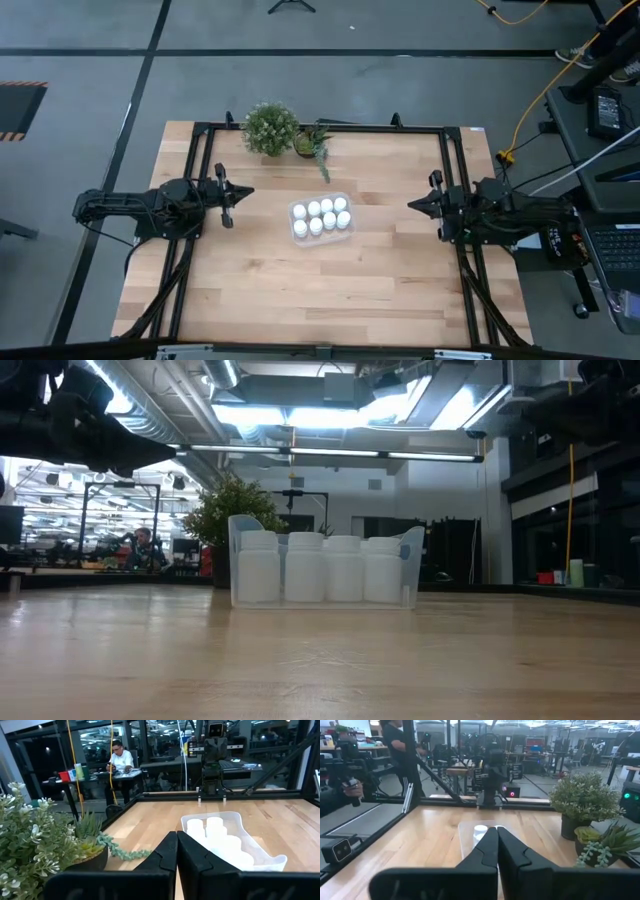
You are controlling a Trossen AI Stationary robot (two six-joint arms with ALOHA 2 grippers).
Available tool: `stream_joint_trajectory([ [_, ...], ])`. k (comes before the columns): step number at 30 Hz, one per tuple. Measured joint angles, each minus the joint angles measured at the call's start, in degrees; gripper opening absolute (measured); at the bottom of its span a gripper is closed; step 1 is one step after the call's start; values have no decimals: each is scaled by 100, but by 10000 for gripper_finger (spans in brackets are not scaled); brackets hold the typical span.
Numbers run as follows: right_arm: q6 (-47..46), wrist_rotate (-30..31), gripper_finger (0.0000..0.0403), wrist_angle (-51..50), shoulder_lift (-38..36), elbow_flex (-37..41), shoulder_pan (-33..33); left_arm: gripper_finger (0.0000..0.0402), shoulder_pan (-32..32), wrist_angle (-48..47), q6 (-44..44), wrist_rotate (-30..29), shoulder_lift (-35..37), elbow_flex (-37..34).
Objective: Pick and place pill bottles into a basket
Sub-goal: Return to Home Position
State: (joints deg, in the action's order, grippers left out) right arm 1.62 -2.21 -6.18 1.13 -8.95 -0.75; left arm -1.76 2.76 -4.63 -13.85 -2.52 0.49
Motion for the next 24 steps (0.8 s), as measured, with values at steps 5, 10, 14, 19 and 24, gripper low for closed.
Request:
stream_joint_trajectory([
  [5,-45,-1,0,45,0,0,0,2,-1,2,-49,-61,0,0],
  [10,-154,-1,1,42,0,0,0,2,-2,22,-65,-250,0,0],
  [14,-141,-3,10,40,0,0,0,2,-2,28,-65,-319,0,0],
  [19,-143,-1,18,39,0,0,0,2,-2,40,-65,-405,0,0],
  [24,-141,-1,17,38,0,0,0,2,-2,95,-67,-1036,0,0],
])
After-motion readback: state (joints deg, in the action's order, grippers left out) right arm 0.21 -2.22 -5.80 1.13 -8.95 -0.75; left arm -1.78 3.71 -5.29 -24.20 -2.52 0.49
